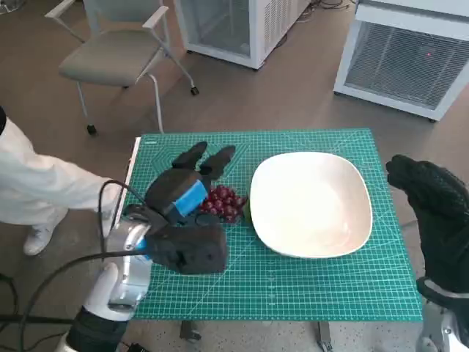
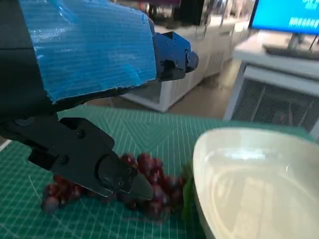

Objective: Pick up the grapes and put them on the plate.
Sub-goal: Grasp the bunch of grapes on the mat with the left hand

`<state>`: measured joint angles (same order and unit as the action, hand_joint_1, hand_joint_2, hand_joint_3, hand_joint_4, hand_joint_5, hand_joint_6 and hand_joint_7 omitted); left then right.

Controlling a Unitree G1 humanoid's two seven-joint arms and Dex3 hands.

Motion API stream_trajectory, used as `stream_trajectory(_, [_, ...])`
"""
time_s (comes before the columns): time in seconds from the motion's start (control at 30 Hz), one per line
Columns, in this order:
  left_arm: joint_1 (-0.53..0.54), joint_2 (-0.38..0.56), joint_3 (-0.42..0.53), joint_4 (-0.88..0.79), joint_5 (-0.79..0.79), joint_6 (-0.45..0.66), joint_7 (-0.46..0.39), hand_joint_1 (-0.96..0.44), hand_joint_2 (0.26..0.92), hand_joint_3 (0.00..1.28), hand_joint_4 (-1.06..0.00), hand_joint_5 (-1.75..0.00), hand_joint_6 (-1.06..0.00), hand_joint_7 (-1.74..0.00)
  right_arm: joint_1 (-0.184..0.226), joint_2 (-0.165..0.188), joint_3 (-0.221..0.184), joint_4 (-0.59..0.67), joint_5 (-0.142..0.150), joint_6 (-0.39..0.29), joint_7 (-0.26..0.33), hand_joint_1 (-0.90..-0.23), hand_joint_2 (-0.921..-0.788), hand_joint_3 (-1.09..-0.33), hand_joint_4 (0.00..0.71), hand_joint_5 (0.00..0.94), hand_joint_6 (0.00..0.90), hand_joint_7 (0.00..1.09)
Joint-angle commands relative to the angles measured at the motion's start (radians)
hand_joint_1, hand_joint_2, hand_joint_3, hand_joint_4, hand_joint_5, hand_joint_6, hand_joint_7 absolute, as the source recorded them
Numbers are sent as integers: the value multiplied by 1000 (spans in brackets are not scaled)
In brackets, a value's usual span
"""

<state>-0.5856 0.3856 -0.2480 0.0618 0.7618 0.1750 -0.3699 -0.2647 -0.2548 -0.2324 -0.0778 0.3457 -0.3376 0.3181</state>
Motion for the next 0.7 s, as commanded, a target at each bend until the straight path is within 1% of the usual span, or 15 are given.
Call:
stream_trajectory(0.03, [-32,0,-32,-10,26,53,-30,-216,714,1,1,1,-152,-16,6,-7,1,3,-11,10,5,-617,-921,-694,355,8,-1,670])
stream_trajectory(0.4, [-95,-10,-88,38,38,138,-85,-184,715,1,1,1,-173,-15,7,-6,-1,7,-7,10,1,-609,-921,-699,353,7,-1,667])
stream_trajectory(0.7, [-168,-15,-130,159,29,166,-107,-176,715,1,1,1,-177,-12,8,-3,0,2,-13,11,-7,-610,-921,-702,356,8,-1,675])
